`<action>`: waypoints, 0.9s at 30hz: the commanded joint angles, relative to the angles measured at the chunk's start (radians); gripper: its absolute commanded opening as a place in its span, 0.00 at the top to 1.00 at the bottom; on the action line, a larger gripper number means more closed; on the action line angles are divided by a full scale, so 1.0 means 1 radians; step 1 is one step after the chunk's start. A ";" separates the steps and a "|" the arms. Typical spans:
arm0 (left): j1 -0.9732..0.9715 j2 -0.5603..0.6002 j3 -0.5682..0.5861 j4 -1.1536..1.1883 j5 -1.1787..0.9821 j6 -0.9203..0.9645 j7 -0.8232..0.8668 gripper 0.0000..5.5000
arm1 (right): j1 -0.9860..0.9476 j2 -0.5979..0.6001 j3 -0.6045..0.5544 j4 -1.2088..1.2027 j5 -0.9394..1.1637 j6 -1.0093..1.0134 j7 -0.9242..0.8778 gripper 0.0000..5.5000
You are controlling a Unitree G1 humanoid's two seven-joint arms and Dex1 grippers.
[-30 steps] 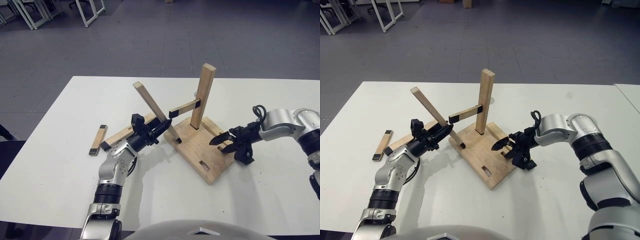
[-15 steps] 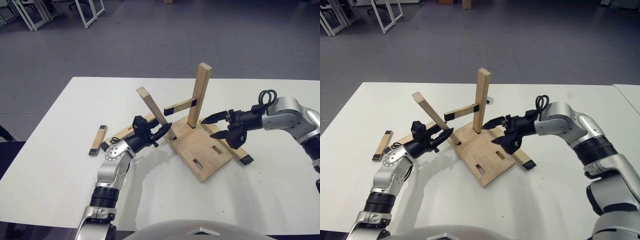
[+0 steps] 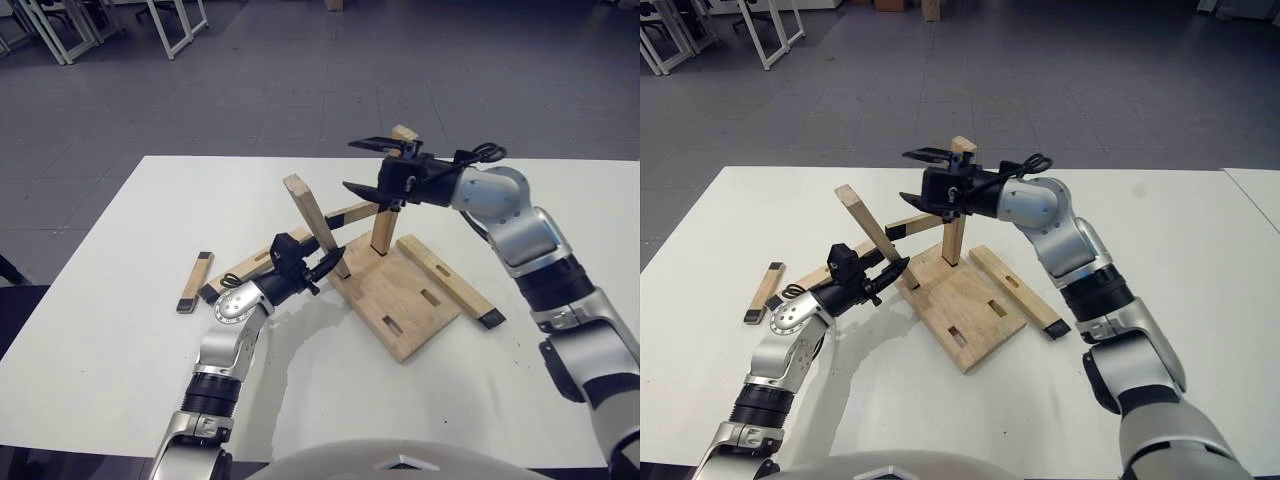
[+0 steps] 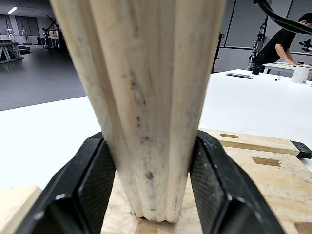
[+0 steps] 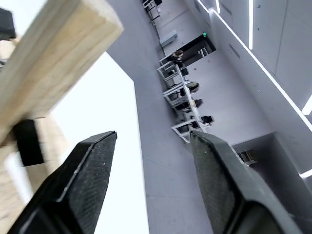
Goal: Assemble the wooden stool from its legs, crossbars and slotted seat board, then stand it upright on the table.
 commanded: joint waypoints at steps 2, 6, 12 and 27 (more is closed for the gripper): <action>0.048 0.032 0.010 0.048 0.053 0.035 0.039 0.62 | -0.068 0.081 -0.011 0.014 -0.127 -0.002 -0.138 0.50; 0.058 0.015 0.003 0.047 0.063 -0.018 0.048 0.62 | -0.086 0.112 -0.054 -0.017 -0.142 0.022 -0.197 0.56; 0.063 0.004 -0.016 0.052 0.065 -0.074 0.054 0.62 | 0.034 0.035 0.078 0.036 -0.147 -0.040 0.041 0.61; 0.015 -0.010 0.021 0.008 0.022 -0.081 0.074 0.62 | -0.246 0.137 -0.272 0.161 0.190 0.049 -0.039 0.61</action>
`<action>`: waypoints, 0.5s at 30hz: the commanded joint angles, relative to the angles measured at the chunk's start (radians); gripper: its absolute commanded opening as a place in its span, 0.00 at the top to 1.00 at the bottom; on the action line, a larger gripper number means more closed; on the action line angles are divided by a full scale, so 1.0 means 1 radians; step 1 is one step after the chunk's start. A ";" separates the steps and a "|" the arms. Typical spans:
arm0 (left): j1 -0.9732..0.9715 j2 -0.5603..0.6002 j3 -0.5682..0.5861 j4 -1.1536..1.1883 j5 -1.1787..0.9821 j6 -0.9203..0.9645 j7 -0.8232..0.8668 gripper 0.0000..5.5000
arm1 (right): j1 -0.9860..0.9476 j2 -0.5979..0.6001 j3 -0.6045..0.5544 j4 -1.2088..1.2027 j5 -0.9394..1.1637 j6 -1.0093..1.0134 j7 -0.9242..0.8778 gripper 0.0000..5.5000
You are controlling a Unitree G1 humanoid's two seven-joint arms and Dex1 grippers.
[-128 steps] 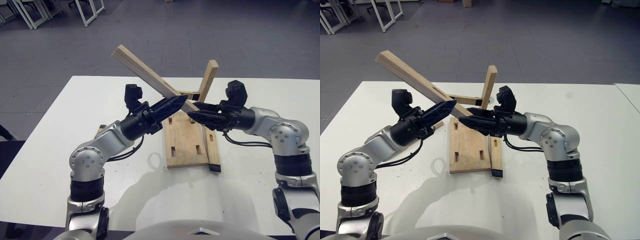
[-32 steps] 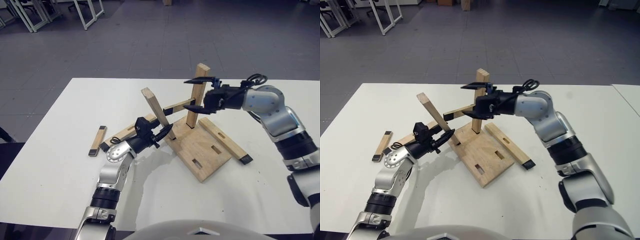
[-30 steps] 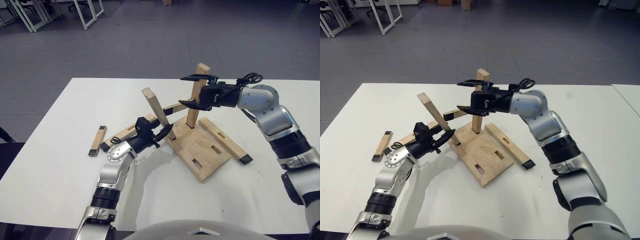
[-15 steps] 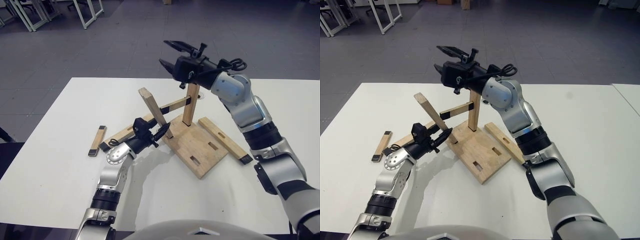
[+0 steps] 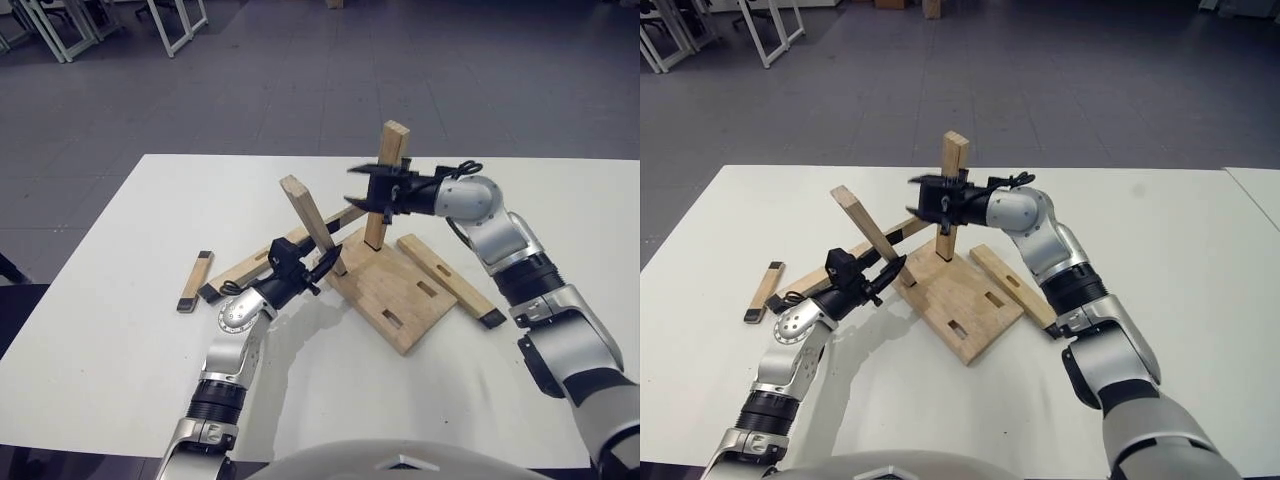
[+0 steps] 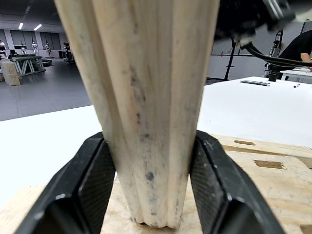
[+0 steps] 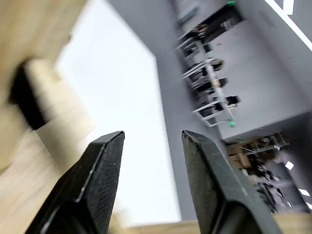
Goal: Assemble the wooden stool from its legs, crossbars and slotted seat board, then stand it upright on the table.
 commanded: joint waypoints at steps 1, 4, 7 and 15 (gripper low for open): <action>-0.002 0.004 0.027 -0.012 0.002 0.048 0.029 0.62 | -0.233 0.088 -0.164 0.012 0.190 0.193 -0.044 0.61; -0.007 -0.036 0.004 -0.006 0.020 0.045 0.052 0.62 | -0.278 0.182 -0.251 0.074 0.475 0.657 0.061 0.61; -0.024 -0.042 -0.028 0.016 0.038 0.039 0.026 0.62 | -0.216 0.182 -0.282 -0.008 0.639 0.993 0.075 0.61; -0.020 -0.044 -0.015 0.019 0.046 0.030 0.048 0.62 | 0.088 -0.180 0.350 0.061 -0.104 0.280 0.147 0.61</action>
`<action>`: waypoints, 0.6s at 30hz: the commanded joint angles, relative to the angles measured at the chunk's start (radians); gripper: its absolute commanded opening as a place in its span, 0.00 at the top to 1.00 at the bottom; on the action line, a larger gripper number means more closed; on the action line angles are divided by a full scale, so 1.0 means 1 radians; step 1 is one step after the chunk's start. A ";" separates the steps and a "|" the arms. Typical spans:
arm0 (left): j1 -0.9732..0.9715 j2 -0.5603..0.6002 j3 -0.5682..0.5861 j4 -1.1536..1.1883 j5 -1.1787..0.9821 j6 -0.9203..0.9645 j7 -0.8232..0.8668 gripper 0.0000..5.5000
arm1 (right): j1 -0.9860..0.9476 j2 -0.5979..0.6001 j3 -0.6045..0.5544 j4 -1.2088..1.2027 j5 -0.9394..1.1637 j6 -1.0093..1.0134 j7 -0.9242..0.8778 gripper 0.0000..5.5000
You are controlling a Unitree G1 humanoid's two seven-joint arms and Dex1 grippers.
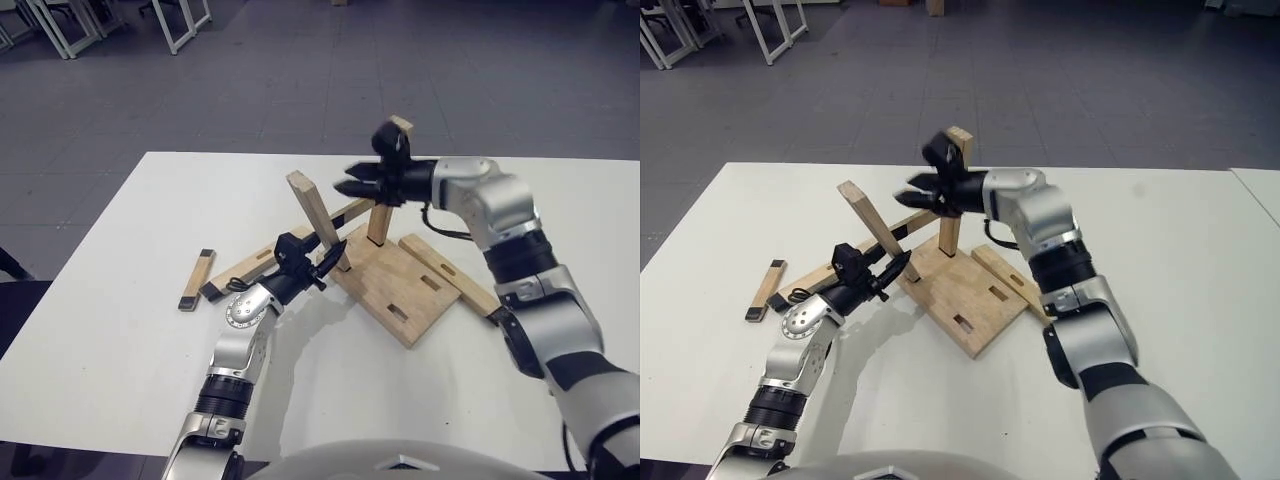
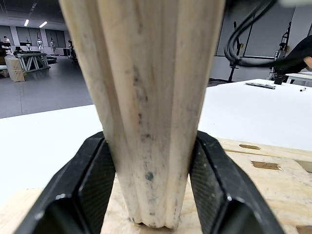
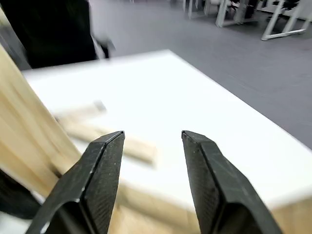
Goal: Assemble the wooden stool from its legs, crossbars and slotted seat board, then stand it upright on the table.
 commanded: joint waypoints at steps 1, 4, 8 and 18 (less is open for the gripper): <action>-0.006 0.000 -0.002 -0.002 0.025 0.033 0.021 0.62 | 0.101 -0.186 0.261 0.072 -0.396 -0.426 -0.014 0.61; 0.006 0.006 0.001 -0.022 0.031 0.044 0.037 0.62 | 0.111 -0.158 0.191 0.000 -0.368 -0.554 -0.063 0.61; 0.016 0.011 -0.010 -0.018 0.040 0.065 0.036 0.62 | 0.073 -0.092 0.016 -0.150 -0.295 -0.689 -0.202 0.61; -0.026 0.004 -0.027 0.019 0.045 0.073 0.019 0.62 | 0.000 -0.054 0.155 0.238 -0.506 -1.029 -0.158 0.61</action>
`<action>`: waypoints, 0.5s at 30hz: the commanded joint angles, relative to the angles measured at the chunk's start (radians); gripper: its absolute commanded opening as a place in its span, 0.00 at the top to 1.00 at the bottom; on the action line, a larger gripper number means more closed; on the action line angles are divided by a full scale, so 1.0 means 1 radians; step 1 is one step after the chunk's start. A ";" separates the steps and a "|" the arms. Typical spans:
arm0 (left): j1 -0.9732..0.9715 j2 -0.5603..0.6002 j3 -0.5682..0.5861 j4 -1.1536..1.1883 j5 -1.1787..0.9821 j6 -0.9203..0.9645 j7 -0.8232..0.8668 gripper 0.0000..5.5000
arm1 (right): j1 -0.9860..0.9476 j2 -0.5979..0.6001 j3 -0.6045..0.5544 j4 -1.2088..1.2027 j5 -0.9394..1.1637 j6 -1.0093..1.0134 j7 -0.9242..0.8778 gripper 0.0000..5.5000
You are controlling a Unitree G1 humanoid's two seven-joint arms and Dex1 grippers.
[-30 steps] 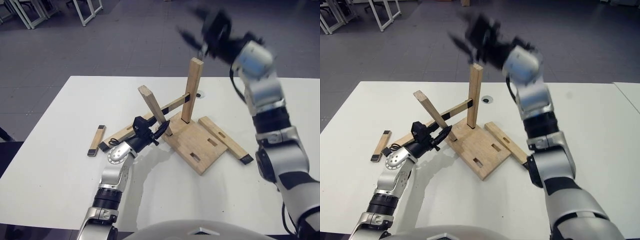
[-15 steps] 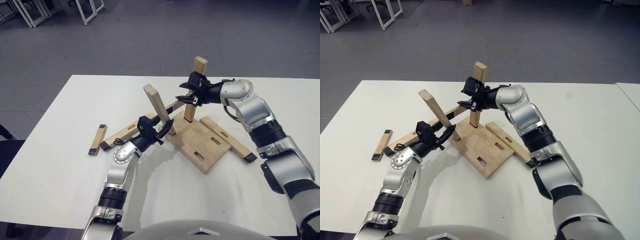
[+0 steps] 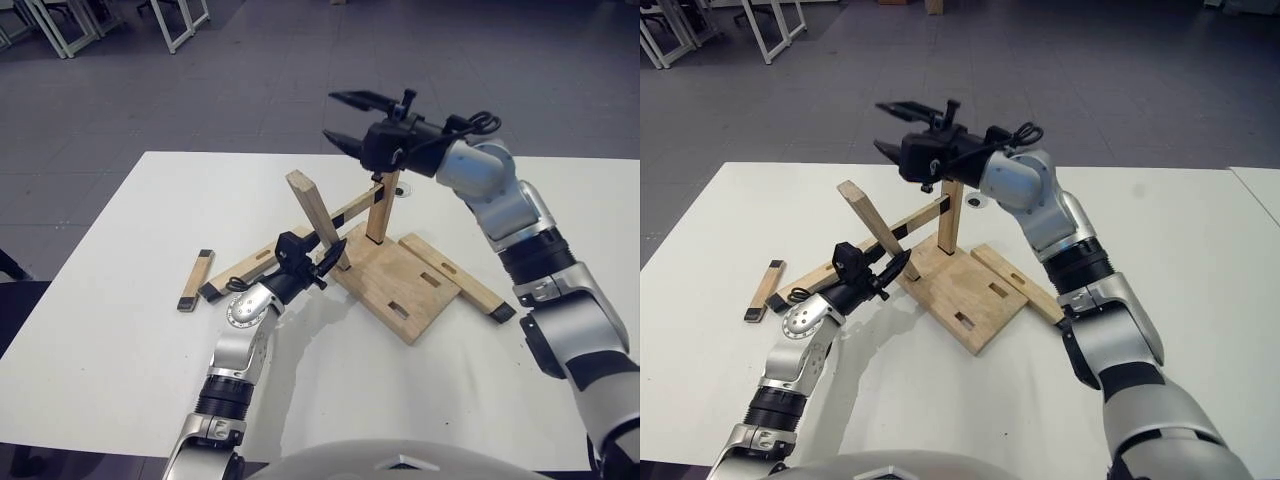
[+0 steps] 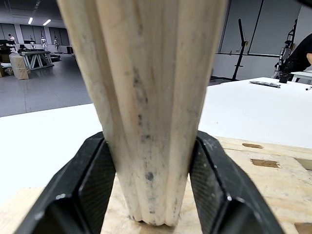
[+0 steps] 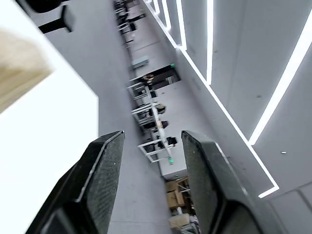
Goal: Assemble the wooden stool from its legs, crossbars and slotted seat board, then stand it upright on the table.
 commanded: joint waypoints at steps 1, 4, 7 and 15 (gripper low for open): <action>-0.038 0.003 -0.021 0.045 0.031 0.041 -0.010 0.62 | 0.079 -0.040 0.140 0.211 -0.105 -0.120 0.137 0.61; -0.054 -0.002 -0.021 0.039 0.027 0.065 -0.001 0.62 | 0.089 -0.056 0.176 0.305 -0.132 -0.158 0.191 0.61; -0.048 -0.004 -0.020 0.023 0.023 0.078 0.000 0.62 | 0.050 -0.021 0.103 0.264 -0.052 -0.119 0.159 0.61; -0.016 0.005 -0.024 0.015 0.025 0.086 -0.011 0.62 | -0.103 0.023 -0.043 0.097 0.012 0.020 0.082 0.61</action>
